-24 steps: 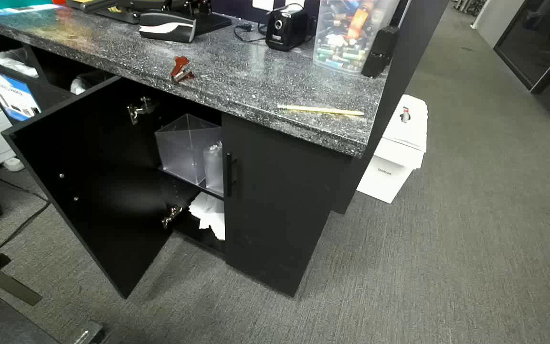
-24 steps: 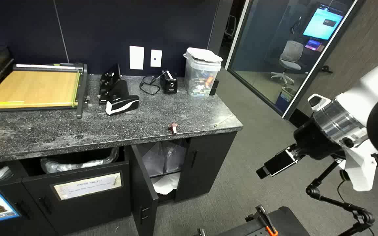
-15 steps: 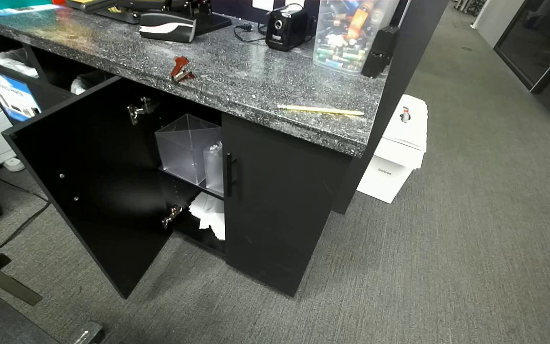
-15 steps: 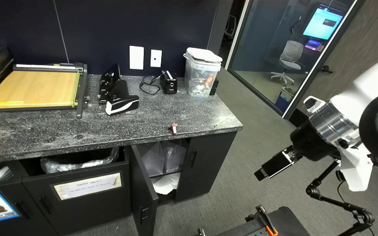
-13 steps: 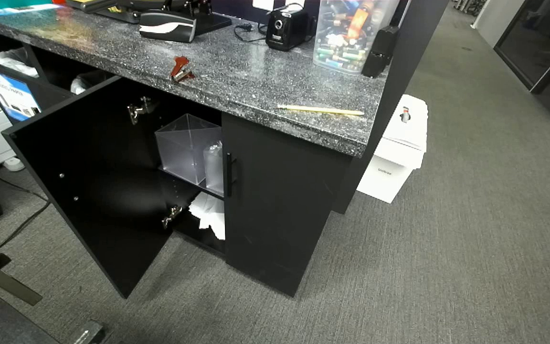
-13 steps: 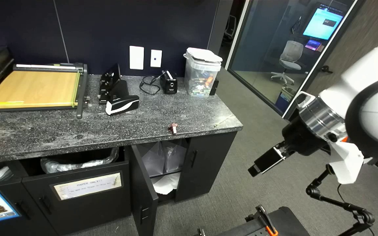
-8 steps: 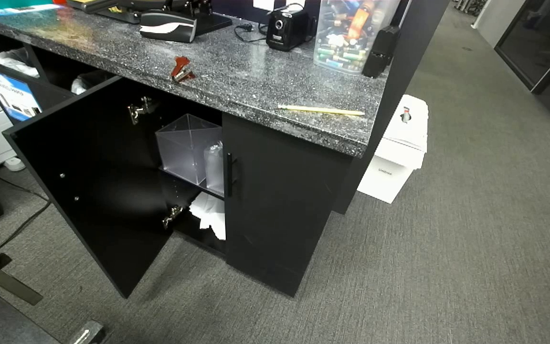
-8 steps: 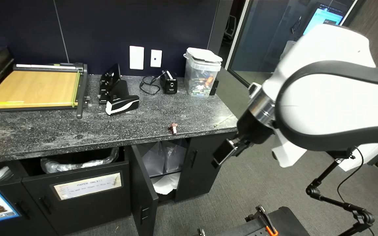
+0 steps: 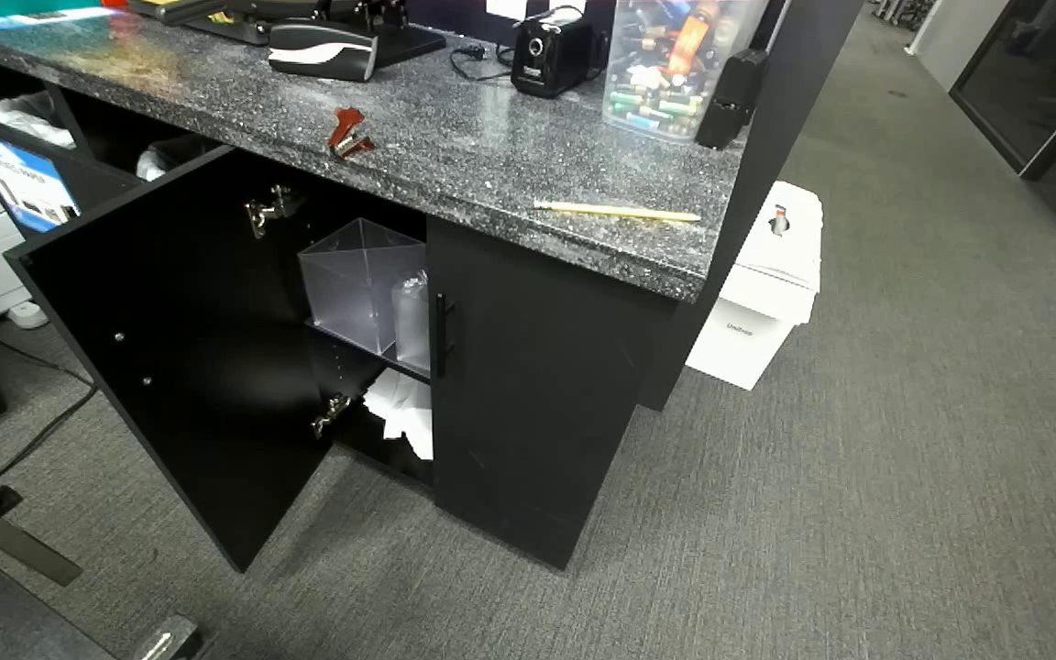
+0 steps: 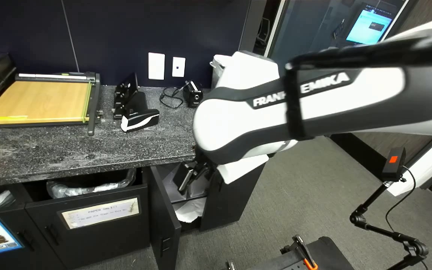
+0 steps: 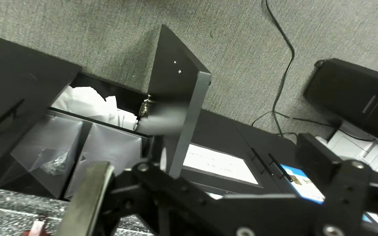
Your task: Close the cabinet door
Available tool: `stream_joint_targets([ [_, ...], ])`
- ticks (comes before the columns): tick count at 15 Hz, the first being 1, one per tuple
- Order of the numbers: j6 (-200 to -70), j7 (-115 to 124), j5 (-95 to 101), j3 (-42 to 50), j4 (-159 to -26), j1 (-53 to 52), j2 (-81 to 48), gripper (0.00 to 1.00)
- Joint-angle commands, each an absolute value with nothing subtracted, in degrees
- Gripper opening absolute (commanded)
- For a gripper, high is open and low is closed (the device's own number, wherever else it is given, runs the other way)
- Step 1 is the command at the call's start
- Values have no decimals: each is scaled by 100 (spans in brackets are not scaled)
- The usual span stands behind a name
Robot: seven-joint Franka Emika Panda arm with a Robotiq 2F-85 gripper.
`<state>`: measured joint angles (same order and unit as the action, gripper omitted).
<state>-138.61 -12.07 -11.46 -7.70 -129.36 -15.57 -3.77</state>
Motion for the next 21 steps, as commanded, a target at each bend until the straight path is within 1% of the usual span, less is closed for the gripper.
stream_joint_targets([
  [1,-14219,-904,-1298,-1195,-11781,-1545,-1780,100],
  [7,-15163,-472,-1232,-1673,-10068,-1653,-3889,100],
  [13,-15453,-208,-1059,-1644,-8878,-1844,-5376,100],
  [16,-15371,-47,-1069,-1648,-8790,-1909,-5673,100],
  [21,-15843,482,-976,-1366,-9721,-2205,-5342,100],
])
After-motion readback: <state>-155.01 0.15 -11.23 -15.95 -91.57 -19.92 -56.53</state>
